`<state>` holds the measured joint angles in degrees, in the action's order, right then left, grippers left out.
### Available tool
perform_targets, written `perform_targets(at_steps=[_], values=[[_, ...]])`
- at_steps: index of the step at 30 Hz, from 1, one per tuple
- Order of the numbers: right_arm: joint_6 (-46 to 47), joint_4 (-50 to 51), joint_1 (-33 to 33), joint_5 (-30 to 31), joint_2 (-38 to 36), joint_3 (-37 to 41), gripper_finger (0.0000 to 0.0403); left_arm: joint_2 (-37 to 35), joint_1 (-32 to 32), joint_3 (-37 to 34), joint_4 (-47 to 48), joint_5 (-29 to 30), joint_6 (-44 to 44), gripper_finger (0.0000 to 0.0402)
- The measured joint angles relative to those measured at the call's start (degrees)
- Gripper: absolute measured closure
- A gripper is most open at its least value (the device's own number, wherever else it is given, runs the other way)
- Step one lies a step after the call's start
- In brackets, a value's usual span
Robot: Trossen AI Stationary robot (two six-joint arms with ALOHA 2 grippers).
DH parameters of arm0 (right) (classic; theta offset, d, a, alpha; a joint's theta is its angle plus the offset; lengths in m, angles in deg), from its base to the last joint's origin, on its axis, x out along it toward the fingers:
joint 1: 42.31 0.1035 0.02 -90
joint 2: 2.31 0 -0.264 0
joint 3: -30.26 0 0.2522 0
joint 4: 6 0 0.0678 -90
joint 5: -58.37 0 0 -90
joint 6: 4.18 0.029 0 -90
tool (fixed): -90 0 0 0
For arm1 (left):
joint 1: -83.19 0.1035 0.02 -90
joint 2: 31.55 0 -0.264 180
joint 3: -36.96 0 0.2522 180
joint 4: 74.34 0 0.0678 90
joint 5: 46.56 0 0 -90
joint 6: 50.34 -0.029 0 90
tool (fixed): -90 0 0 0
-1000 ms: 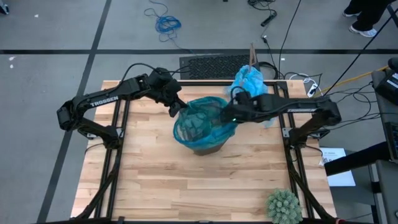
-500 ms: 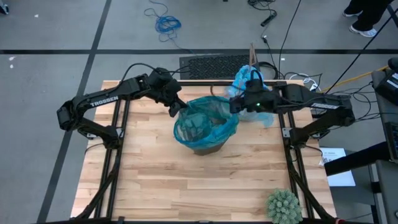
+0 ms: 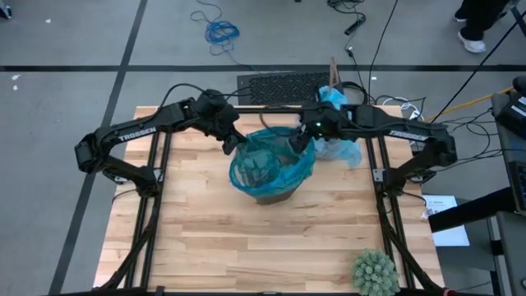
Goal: Place trash/remove bag and relplace
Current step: Insert the dark blue trash bag into the trash bin
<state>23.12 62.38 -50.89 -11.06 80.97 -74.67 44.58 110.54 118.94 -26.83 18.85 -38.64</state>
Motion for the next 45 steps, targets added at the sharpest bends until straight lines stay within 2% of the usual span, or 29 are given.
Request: perform_targets(at_steps=[9, 12, 15, 17, 22, 29, 34, 41, 45], values=[[-2.67, 2.23, -2.31, -2.86, 1.10, 0.07, 0.0237, -2.56, 0.00, 0.00, 0.32, 3.29, -0.02, 0.0399], [-2.59, 2.79, -3.81, -2.73, 1.12, 0.07, 0.0289, -3.01, 0.00, -0.02, 0.14, 3.73, -0.04, 0.0399], [-2.71, 2.96, -5.53, -2.69, 1.76, 0.07, 0.0364, -3.05, 0.00, -0.01, 0.14, 3.79, -0.04, 0.0399], [-2.94, 3.04, -6.37, -2.69, 2.63, 0.07, 0.0392, -3.06, 0.00, -0.01, 0.16, 3.80, -0.04, 0.0399], [-0.45, 4.69, -8.21, -4.44, 5.16, 0.07, 0.0400, -3.06, 0.00, 0.00, 0.18, 3.82, -0.05, 0.0399], [3.86, 5.68, -7.45, -7.14, 9.13, 0.09, 0.0402, -3.10, 0.00, 0.00, 0.29, 4.17, -0.26, 0.0399], [7.42, 6.61, -4.30, -8.22, 10.44, 0.09, 0.0403, -3.11, 0.00, 0.00, 2.57, 6.06, -1.49, 0.0399], [17.95, 12.29, 0.28, -7.28, 9.76, 0.09, 0.0403, -3.12, 0.00, 0.00, 3.18, 6.53, -3.07, 0.0399], [23.36, 12.56, 2.53, -7.01, 9.95, 3.40, 0.0403, -3.12, 0.00, -0.01, 3.17, 6.56, -3.64, 0.0399]])
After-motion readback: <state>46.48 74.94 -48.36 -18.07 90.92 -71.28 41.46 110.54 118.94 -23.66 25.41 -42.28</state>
